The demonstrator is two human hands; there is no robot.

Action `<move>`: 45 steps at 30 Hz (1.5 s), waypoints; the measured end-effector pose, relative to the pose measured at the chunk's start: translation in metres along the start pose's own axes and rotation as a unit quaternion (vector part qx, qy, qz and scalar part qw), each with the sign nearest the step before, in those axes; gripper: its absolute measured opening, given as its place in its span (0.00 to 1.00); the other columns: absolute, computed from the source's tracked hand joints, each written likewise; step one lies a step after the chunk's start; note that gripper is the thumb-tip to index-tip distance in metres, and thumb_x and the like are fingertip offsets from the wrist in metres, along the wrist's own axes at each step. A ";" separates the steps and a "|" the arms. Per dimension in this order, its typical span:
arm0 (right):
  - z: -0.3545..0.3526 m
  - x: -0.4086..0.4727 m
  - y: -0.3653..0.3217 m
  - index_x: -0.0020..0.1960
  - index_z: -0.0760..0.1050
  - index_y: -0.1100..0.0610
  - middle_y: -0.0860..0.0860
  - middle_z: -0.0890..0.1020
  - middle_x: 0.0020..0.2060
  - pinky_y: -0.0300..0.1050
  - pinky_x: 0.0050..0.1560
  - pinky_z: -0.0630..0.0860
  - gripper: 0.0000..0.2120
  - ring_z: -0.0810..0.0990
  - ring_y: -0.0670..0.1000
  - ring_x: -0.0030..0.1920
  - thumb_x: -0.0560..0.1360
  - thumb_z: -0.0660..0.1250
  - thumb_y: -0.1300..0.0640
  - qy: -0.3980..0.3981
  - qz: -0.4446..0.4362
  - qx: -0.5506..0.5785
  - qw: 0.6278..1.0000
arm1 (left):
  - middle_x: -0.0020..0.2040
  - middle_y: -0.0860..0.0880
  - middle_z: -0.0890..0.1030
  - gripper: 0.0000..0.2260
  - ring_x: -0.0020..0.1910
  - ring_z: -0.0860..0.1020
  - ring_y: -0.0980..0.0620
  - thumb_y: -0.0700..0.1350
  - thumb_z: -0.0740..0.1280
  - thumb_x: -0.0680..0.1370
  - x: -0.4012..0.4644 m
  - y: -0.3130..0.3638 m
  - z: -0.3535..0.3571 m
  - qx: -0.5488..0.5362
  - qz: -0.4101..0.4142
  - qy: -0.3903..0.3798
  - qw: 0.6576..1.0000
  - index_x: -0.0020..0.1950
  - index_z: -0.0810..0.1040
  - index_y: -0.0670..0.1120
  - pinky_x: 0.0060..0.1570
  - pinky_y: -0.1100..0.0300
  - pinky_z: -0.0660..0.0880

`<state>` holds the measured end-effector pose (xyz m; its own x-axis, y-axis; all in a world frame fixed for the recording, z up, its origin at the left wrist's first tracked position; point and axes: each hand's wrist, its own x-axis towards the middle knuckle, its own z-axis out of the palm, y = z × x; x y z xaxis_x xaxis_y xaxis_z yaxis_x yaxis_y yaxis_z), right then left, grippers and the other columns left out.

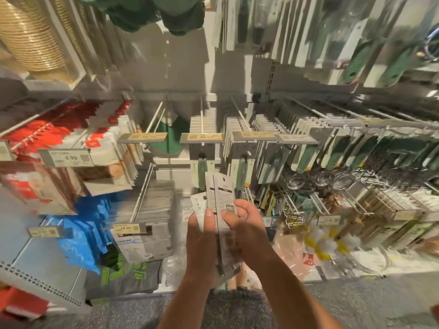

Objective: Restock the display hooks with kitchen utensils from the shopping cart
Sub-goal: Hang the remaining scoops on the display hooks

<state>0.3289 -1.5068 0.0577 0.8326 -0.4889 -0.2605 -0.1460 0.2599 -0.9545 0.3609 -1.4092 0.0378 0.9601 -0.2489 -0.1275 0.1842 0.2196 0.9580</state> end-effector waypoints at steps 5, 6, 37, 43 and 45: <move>-0.014 0.013 -0.012 0.65 0.72 0.59 0.56 0.86 0.56 0.54 0.57 0.83 0.19 0.87 0.56 0.54 0.78 0.73 0.60 -0.040 0.000 0.048 0.998 | 0.52 0.51 0.87 0.09 0.48 0.85 0.55 0.49 0.62 0.84 0.001 0.001 0.014 0.025 0.020 0.034 0.999 0.61 0.80 0.51 0.49 0.54 0.81; -0.017 0.014 -0.014 0.65 0.71 0.58 0.56 0.86 0.55 0.56 0.59 0.82 0.20 0.87 0.56 0.54 0.77 0.75 0.59 -0.048 -0.003 0.046 0.998 | 0.52 0.52 0.87 0.09 0.47 0.84 0.57 0.46 0.61 0.86 0.002 0.001 0.017 0.034 0.019 0.042 0.998 0.61 0.80 0.51 0.49 0.55 0.80; -0.095 0.072 -0.048 0.65 0.79 0.46 0.44 0.86 0.58 0.59 0.67 0.76 0.14 0.84 0.50 0.60 0.80 0.70 0.47 -0.002 -0.049 -0.069 0.996 | 0.54 0.56 0.87 0.17 0.51 0.85 0.60 0.41 0.74 0.79 0.027 0.008 0.030 0.034 0.023 0.068 0.997 0.66 0.76 0.50 0.50 0.63 0.79; -0.111 0.078 -0.056 0.54 0.85 0.51 0.49 0.88 0.51 0.63 0.65 0.78 0.06 0.86 0.54 0.55 0.82 0.69 0.54 0.038 -0.080 -0.076 0.993 | 0.53 0.53 0.87 0.15 0.50 0.86 0.57 0.39 0.74 0.79 0.030 0.005 0.044 0.051 0.036 0.051 0.997 0.64 0.78 0.50 0.51 0.57 0.80; -0.114 0.080 -0.058 0.53 0.85 0.52 0.50 0.88 0.50 0.64 0.64 0.78 0.06 0.87 0.55 0.54 0.82 0.69 0.55 0.047 -0.078 -0.074 0.993 | 0.51 0.56 0.87 0.15 0.48 0.85 0.59 0.40 0.74 0.79 0.030 0.005 0.053 0.055 0.035 0.035 0.997 0.63 0.77 0.52 0.49 0.59 0.79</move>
<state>0.3429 -1.6561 0.0754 0.7987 -0.5910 -0.1131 -0.1019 0.0524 -0.9934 0.3794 -1.4658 0.0525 0.9827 -0.1700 -0.0733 0.0957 0.1275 0.9872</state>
